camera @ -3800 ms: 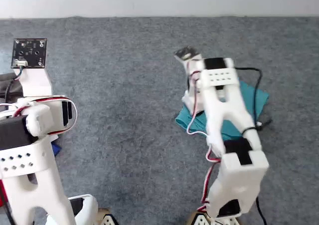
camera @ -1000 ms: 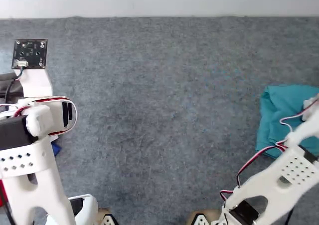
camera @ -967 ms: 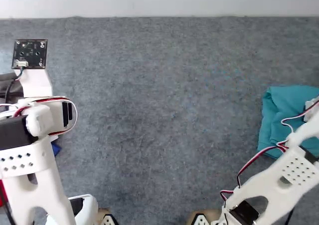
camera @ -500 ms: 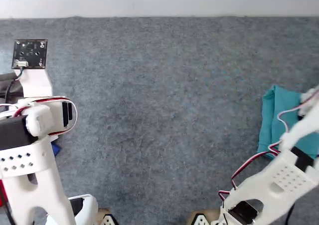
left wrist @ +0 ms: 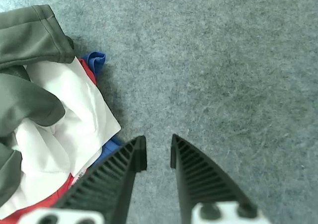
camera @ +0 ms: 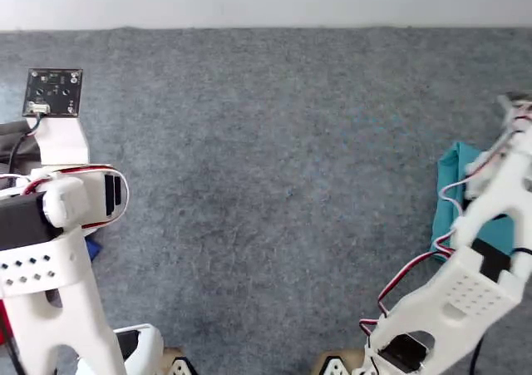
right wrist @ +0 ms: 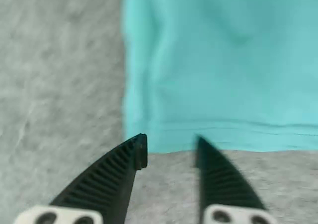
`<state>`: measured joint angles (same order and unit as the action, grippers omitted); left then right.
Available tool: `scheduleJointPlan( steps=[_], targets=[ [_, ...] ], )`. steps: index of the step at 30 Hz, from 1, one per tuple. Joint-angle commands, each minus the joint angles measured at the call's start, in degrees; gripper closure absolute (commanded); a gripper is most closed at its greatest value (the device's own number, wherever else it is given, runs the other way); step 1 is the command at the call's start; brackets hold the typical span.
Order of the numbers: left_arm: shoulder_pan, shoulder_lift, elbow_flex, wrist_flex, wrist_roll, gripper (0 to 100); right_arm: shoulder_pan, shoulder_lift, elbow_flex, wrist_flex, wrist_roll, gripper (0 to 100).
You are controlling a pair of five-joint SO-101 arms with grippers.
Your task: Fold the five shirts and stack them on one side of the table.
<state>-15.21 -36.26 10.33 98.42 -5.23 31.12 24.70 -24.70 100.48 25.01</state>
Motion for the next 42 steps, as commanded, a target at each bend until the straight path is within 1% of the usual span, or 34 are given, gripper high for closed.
scheduleJointPlan(
  steps=[1, 4, 9, 13, 16, 20, 25, 35, 40, 42],
  targets=[
    [0.18, -0.88, -0.13, 0.26, -2.20, 90, -3.38, -6.29, 7.21, 2.42, -0.26, 74.9],
    [0.09, -0.97, -0.13, 0.35, -2.55, 90, -3.38, -8.22, 9.93, 2.24, 0.26, 77.0],
    [0.18, -0.88, -0.13, 0.35, -2.55, 90, -2.07, -7.43, 10.02, 0.40, 5.80, 77.5],
    [0.18, -0.79, -0.13, 0.35, -2.55, 90, 1.36, -5.23, 10.02, -2.51, 10.20, 77.5],
    [0.26, -0.53, -0.13, 0.35, -2.55, 90, 2.07, -2.86, 10.02, -3.65, 12.40, 79.2],
    [0.44, -0.53, -0.13, 0.26, -2.55, 90, 2.07, 0.40, 10.02, -6.02, 13.63, 83.0],
    [0.44, -0.53, -0.13, 0.26, -2.55, 90, 2.07, 2.86, 9.85, -6.81, 13.54, 81.0],
    [0.44, -0.53, -0.13, 0.35, -2.55, 90, 2.42, 3.47, 9.93, -10.77, 13.63, 81.3],
    [0.44, -0.62, -0.13, 0.35, -2.46, 90, 3.82, 3.47, 9.93, -12.53, 13.63, 91.6],
    [0.44, -0.53, -0.13, 0.35, -2.46, 90, 4.35, 3.47, 9.93, -12.62, 14.24, 92.2]
  ],
)
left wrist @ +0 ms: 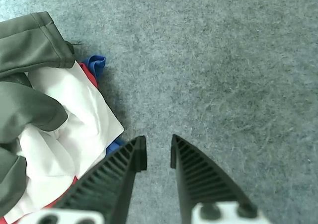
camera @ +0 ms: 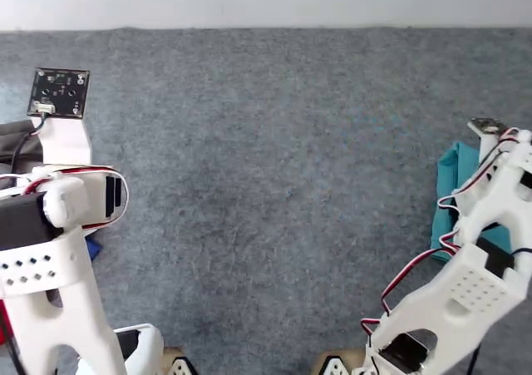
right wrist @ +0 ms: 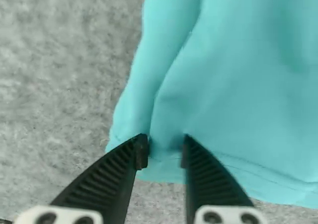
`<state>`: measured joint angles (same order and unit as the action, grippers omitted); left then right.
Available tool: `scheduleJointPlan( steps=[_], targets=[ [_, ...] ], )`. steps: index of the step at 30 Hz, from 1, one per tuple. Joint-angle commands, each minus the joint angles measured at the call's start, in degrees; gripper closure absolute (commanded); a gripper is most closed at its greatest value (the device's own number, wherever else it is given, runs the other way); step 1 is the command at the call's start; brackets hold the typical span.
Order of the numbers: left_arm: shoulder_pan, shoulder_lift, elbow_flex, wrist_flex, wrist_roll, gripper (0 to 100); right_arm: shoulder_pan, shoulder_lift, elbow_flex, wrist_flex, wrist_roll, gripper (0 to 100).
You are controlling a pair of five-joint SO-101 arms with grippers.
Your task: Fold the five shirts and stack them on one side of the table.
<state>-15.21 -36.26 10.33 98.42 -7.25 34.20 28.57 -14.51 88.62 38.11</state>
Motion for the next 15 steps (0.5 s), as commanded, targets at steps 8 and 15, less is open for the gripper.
scheduleJointPlan(
  steps=[8, 15],
  targets=[
    [0.53, -0.53, -0.04, 0.35, -0.44, 90, 0.40, -1.10, -0.35, 6.11, 4.04, 84.8],
    [0.53, -0.53, -0.04, 0.35, -0.44, 90, 0.40, -0.48, -0.35, 8.04, 3.87, 83.3]
  ],
)
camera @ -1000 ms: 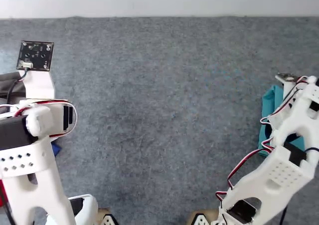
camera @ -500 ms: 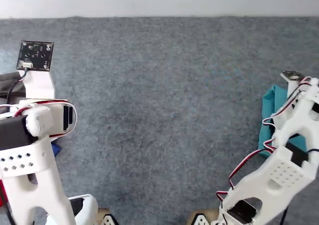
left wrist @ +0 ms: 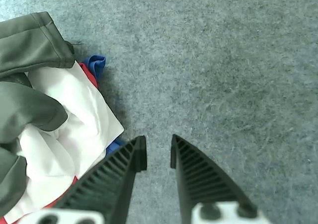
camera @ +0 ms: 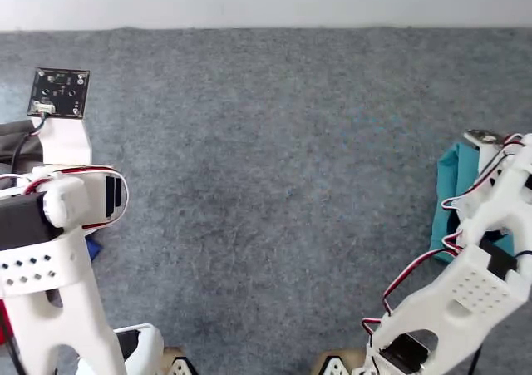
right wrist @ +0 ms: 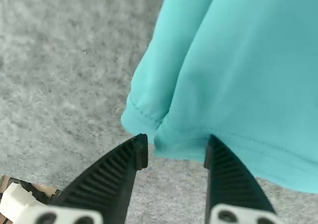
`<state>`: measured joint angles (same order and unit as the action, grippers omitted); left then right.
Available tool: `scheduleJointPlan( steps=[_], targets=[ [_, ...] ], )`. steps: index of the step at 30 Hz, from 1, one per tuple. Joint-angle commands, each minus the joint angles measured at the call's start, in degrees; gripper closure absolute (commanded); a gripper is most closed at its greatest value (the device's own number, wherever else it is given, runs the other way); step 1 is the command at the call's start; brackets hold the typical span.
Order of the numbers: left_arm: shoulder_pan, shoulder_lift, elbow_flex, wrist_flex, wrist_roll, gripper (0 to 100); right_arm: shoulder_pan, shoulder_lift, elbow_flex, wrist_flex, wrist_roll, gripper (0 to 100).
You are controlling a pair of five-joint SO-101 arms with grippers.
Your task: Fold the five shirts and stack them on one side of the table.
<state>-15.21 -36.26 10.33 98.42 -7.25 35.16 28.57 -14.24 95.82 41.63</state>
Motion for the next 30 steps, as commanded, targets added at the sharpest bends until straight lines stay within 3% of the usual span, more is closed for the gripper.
scheduleJointPlan(
  steps=[1, 9, 15, 30],
  targets=[
    [0.53, -0.53, -0.04, 0.35, -0.44, 90, -0.57, -0.40, -0.62, 0.75, 0.44, 84.2],
    [0.53, -0.53, -0.04, 0.35, -0.44, 90, -0.40, -0.40, -0.26, -3.82, 0.35, 86.1],
    [0.53, -0.53, -0.04, 0.35, -0.44, 90, 0.57, -0.31, -0.26, -6.73, 0.62, 96.0],
    [0.53, -0.53, -0.04, 0.35, -0.44, 90, 1.45, -3.03, -0.62, -1.19, 7.30, 99.1]
  ],
)
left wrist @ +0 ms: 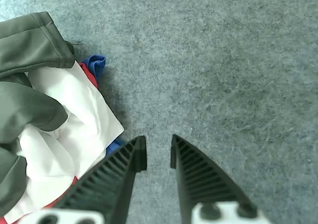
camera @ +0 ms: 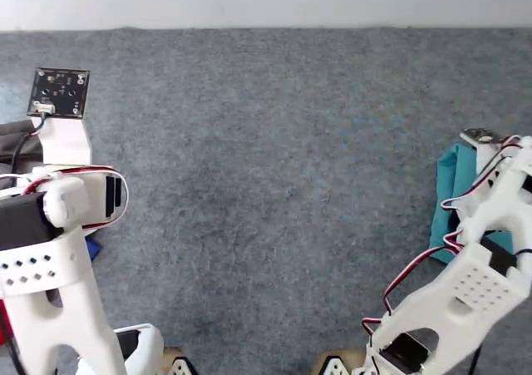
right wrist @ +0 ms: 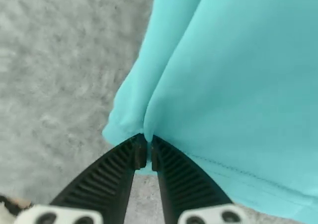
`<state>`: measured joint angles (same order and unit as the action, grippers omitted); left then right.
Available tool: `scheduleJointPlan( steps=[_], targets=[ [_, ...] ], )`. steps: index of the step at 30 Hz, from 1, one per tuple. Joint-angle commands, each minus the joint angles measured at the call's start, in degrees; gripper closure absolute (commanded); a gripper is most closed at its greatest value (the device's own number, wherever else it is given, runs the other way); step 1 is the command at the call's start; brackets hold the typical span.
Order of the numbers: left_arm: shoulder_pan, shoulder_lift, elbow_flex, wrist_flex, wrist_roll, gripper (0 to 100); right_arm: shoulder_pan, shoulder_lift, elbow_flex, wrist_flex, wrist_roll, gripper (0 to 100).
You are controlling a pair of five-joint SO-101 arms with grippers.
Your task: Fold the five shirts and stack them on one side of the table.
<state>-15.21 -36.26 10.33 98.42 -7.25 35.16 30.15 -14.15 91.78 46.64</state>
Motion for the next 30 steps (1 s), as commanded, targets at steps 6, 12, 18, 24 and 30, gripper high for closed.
scheduleJointPlan(
  steps=[6, 12, 18, 24, 30],
  targets=[
    [0.53, -0.44, -0.04, -0.09, -0.44, 90, 1.01, -9.01, -0.70, 10.15, 5.80, 99.0],
    [0.53, -0.44, -0.04, -0.09, -0.44, 90, -0.04, -8.04, -0.35, 10.51, 5.80, 99.0],
    [0.53, -0.44, -0.04, -0.09, -0.44, 90, -3.56, -6.11, -0.62, 10.51, 3.69, 98.7],
    [0.53, -0.44, -0.04, -0.09, -0.44, 90, -6.20, -6.20, -0.70, 10.59, 1.05, 94.5],
    [0.35, -0.44, -0.04, 0.00, -0.44, 90, -3.91, -8.48, -0.70, 11.12, 0.97, 76.6]
  ],
)
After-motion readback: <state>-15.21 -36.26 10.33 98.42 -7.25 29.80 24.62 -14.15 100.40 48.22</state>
